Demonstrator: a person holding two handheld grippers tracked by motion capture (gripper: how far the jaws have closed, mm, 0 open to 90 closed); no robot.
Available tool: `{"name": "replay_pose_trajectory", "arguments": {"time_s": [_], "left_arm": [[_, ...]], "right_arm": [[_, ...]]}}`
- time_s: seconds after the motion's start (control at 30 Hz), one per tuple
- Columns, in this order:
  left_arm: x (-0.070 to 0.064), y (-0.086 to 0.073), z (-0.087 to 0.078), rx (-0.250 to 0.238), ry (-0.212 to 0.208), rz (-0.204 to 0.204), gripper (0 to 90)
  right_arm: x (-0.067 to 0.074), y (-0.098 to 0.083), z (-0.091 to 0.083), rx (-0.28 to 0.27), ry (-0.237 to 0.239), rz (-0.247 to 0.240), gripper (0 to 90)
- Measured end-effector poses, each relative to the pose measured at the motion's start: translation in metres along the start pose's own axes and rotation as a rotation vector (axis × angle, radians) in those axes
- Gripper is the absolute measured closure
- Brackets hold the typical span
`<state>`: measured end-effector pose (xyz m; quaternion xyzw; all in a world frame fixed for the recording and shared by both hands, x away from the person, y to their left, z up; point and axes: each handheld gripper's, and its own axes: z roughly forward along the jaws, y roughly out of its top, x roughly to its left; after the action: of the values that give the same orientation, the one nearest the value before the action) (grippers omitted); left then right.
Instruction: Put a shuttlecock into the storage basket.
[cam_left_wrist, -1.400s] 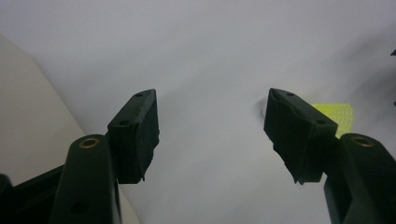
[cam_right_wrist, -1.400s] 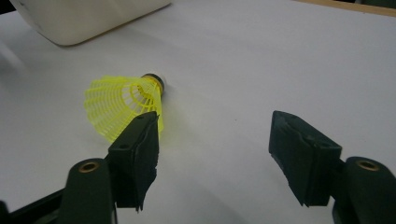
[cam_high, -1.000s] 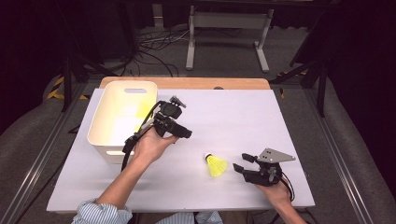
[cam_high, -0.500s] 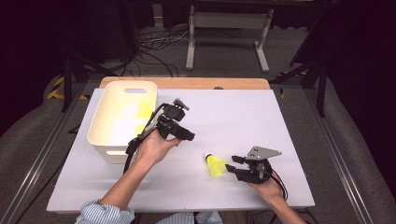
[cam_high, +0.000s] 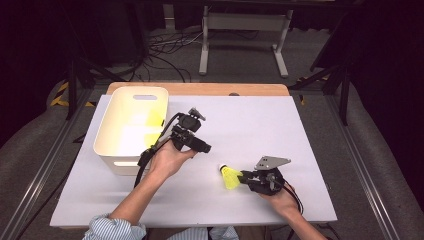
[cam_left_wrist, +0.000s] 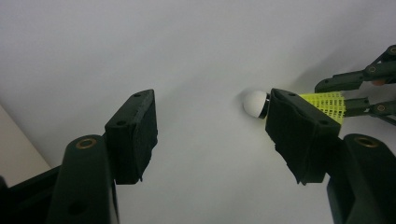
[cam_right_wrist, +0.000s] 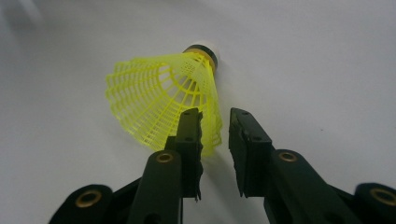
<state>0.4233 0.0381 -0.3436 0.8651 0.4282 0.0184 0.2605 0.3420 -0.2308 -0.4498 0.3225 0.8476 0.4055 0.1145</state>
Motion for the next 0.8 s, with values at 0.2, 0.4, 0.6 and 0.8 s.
{"name": "replay_pose_trajectory", "arguments": {"time_s": [0.2,0.4,0.6,0.8], "left_arm": [[-0.0007,0.0010,0.0025,0.005,0.003,0.000,34.6],[-0.0011,0.0012,0.0042,0.006,0.002,0.001,34.6],[-0.0012,0.0016,0.0061,0.019,0.013,0.009,35.1],[-0.0009,0.0018,0.0071,0.023,0.013,0.013,35.4]], "right_arm": [[-0.0003,0.0011,0.0022,0.004,-0.001,0.000,81.7],[-0.0007,0.0025,0.0039,0.013,0.003,0.006,88.1],[-0.0004,0.0048,0.0038,0.020,0.004,0.012,89.6],[0.0000,0.0089,0.0039,0.032,-0.005,0.026,90.0]]}}
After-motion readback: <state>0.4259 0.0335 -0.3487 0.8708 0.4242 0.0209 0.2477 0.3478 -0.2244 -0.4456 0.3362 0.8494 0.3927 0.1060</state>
